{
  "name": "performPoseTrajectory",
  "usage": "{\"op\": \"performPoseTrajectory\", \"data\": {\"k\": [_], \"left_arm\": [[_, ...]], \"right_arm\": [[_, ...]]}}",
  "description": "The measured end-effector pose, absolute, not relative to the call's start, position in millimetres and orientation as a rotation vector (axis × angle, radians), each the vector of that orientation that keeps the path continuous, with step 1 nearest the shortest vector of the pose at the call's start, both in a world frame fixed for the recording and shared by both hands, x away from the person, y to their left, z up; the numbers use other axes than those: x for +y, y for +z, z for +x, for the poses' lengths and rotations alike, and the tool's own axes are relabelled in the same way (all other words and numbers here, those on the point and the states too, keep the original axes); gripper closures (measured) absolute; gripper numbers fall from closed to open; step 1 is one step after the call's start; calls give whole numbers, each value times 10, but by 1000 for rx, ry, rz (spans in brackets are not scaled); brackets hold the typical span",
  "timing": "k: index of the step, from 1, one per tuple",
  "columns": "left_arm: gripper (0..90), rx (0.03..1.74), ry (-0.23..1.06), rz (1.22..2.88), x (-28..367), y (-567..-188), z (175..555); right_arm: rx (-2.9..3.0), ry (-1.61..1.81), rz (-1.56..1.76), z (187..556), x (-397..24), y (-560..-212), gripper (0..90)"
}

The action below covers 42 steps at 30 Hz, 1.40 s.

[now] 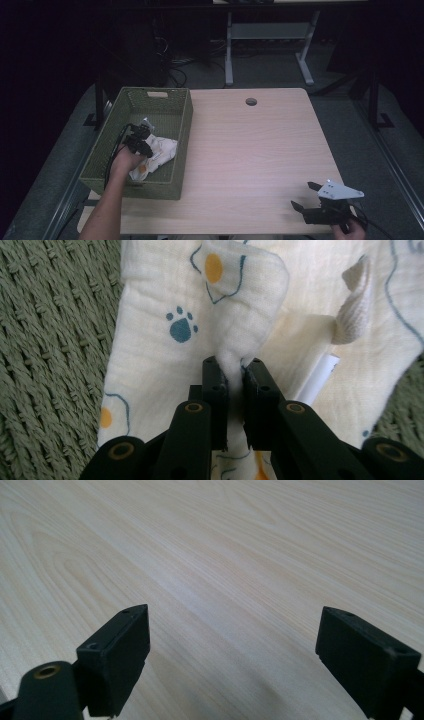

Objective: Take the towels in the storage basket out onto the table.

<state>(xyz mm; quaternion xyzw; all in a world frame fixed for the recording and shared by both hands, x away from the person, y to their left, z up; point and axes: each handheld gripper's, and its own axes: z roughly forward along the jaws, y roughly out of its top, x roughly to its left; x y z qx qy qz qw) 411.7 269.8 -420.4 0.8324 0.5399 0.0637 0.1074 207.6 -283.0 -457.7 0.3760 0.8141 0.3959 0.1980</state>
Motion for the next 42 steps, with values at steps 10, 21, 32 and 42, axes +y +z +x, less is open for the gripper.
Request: {"op": "performPoseTrajectory", "data": {"k": [10, 21, 32, 42], "left_arm": [[830, 1542, 139, 2289, 2820, -3930, 4018], [831, 1454, 117, 2170, 2929, -3679, 3872], [831, 1390, 92, 2037, 3096, -3500, 3709], [831, 1347, 85, 1933, 3235, -3409, 3556]], "right_arm": [[2264, 1122, 1062, 2069, -2863, -4571, 139], [2253, 1124, 1071, 2059, -2882, -4558, 138], [2254, 1119, 1064, 2065, -2875, -4558, 138], [2244, 1122, 1081, 2055, -2888, -4548, 139]]}}
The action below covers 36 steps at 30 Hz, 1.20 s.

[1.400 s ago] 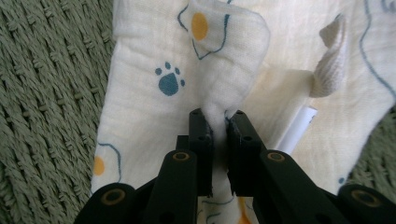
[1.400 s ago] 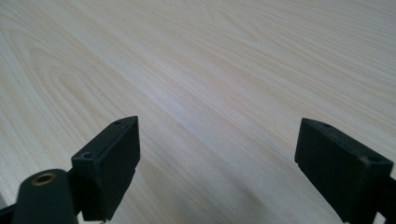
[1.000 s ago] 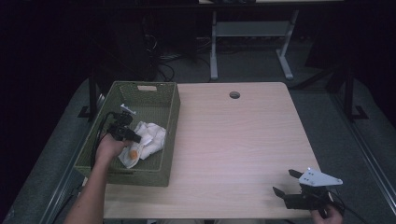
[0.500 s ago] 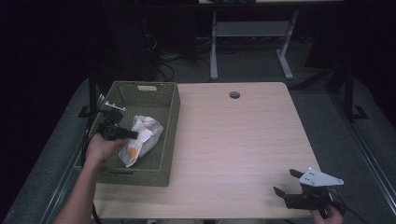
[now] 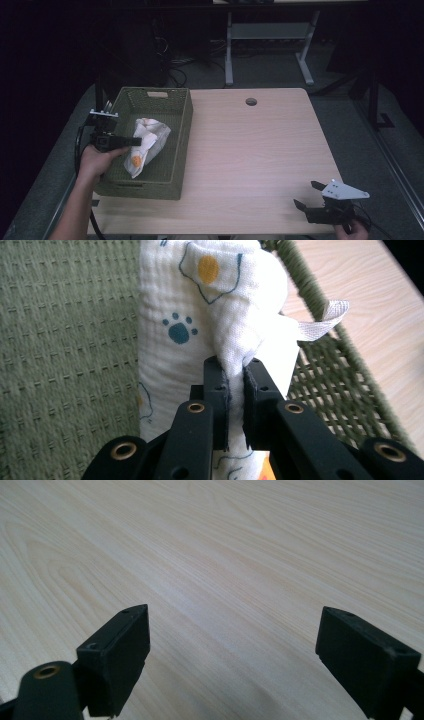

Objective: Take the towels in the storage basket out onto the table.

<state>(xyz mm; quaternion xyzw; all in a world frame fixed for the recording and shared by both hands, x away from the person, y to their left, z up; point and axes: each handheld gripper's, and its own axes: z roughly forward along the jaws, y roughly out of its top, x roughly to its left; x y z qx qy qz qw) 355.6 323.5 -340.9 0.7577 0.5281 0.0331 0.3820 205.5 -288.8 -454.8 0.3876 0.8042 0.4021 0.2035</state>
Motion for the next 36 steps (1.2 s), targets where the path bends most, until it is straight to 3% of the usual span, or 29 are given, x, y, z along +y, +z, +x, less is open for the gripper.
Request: {"op": "performPoseTrajectory", "data": {"k": [36], "left_arm": [[830, 1192, -49, 1685, 3362, -3172, 3390]], "right_arm": [[2236, 1115, 1085, 2053, -2886, -4537, 139]]}}
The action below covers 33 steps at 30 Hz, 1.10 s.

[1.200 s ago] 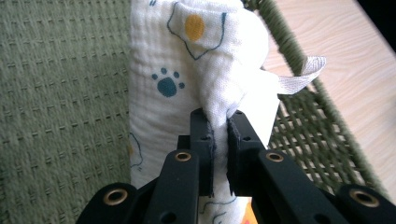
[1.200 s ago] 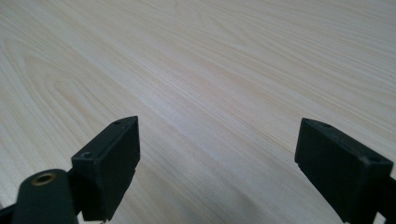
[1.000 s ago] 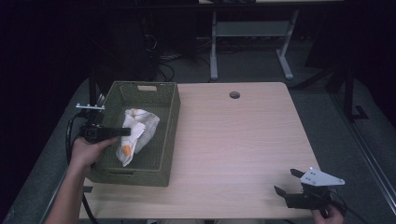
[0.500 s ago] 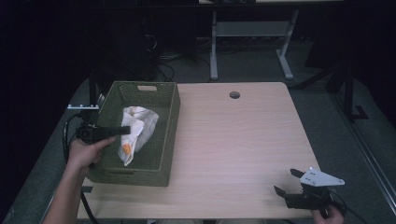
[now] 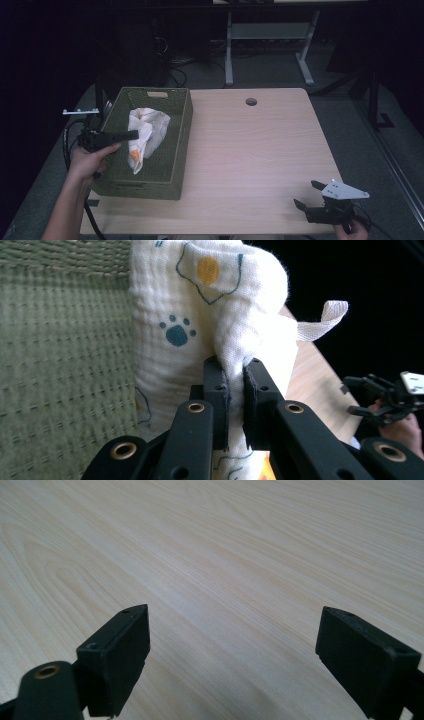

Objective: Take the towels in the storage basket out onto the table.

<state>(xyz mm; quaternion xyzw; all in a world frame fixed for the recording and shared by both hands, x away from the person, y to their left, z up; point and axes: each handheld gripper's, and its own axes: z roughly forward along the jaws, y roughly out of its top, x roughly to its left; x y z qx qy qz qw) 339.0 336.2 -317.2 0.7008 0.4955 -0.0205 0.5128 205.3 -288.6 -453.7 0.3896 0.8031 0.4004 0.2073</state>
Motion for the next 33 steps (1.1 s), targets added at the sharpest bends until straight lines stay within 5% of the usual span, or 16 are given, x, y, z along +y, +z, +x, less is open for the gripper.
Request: {"op": "performPoseTrajectory", "data": {"k": [33], "left_arm": [[830, 1086, -72, 1699, 3123, -2888, 3393]], "right_arm": [[2232, 1118, 1082, 2044, -2910, -4541, 138]]}}
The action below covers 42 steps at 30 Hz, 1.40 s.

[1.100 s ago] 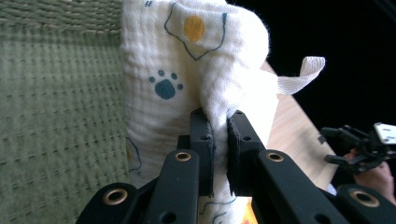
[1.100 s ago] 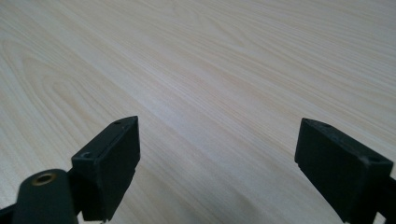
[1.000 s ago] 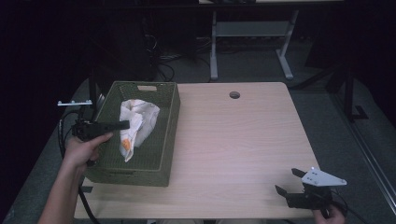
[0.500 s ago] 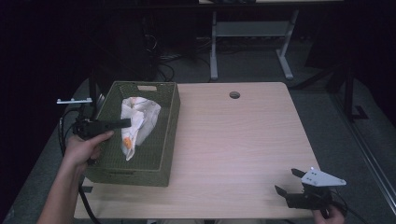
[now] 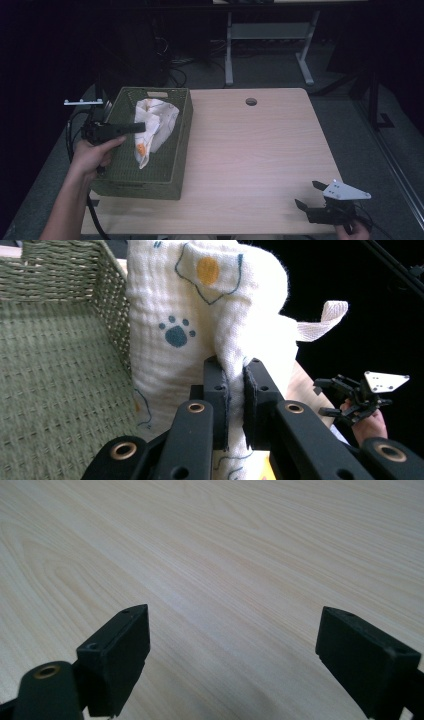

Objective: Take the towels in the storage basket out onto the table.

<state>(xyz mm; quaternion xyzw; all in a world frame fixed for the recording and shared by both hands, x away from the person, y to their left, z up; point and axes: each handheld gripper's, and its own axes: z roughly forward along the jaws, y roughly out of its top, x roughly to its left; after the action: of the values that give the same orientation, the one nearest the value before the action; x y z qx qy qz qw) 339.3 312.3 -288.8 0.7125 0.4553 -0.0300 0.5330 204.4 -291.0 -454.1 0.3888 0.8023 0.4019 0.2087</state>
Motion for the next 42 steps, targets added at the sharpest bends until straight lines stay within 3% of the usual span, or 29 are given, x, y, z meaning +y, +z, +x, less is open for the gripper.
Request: {"op": "performPoseTrajectory", "data": {"k": [42], "left_arm": [[830, 905, -187, 1786, 2200, -2830, 3549]], "right_arm": [[2249, 1083, 1058, 2039, -2880, -4531, 139]]}}
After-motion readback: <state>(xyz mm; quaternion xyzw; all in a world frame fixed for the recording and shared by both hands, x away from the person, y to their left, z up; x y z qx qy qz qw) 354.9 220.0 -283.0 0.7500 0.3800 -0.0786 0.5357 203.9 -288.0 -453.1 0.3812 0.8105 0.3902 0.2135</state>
